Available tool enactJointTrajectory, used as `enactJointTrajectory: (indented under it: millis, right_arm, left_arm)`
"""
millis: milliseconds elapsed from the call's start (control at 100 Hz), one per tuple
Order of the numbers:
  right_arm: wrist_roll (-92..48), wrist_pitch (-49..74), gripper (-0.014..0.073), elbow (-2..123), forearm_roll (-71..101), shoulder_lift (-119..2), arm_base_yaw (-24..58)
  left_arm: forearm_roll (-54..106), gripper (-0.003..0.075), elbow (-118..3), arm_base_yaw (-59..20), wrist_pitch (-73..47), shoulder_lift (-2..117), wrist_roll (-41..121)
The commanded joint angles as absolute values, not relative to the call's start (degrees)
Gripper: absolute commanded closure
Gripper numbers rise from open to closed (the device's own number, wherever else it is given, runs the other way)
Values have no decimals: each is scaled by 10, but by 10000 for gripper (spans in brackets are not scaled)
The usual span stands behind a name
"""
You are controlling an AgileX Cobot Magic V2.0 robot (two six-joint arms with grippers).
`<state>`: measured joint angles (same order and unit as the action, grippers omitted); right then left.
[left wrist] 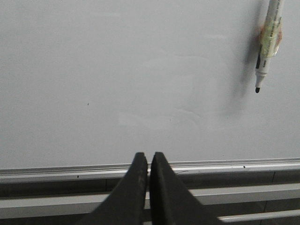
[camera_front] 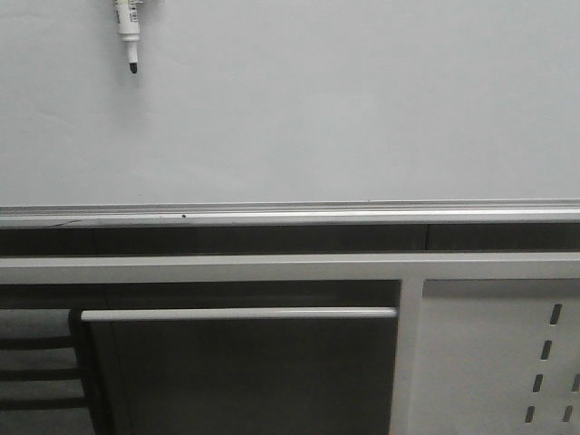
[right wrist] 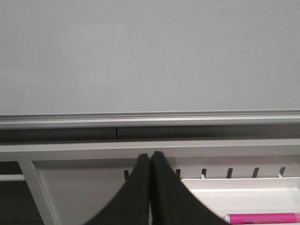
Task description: Write number 1 on whiteboard
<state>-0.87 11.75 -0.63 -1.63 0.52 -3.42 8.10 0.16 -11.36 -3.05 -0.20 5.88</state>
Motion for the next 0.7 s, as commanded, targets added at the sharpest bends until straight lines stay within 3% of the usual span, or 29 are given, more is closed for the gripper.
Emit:
enactJointTrajectory:
  millis: [0,310,460,690]
  right_arm:
    - [-9,71,664,-21,-23,16,-36]
    - [-9,65,664,-21,-15,16,-36]
    - [-9,61,664,-21,93,16,-36]
    - [-9,13,664,-21,298,16,-36]
  left_arm:
    - [85,741,25,-112,11,-14,56]
    - [85,741,25,-112,11,-14,56]
    - [119,741,25,-112,11,-14,54]
    - [315,741,25,-112,11,-14,54]
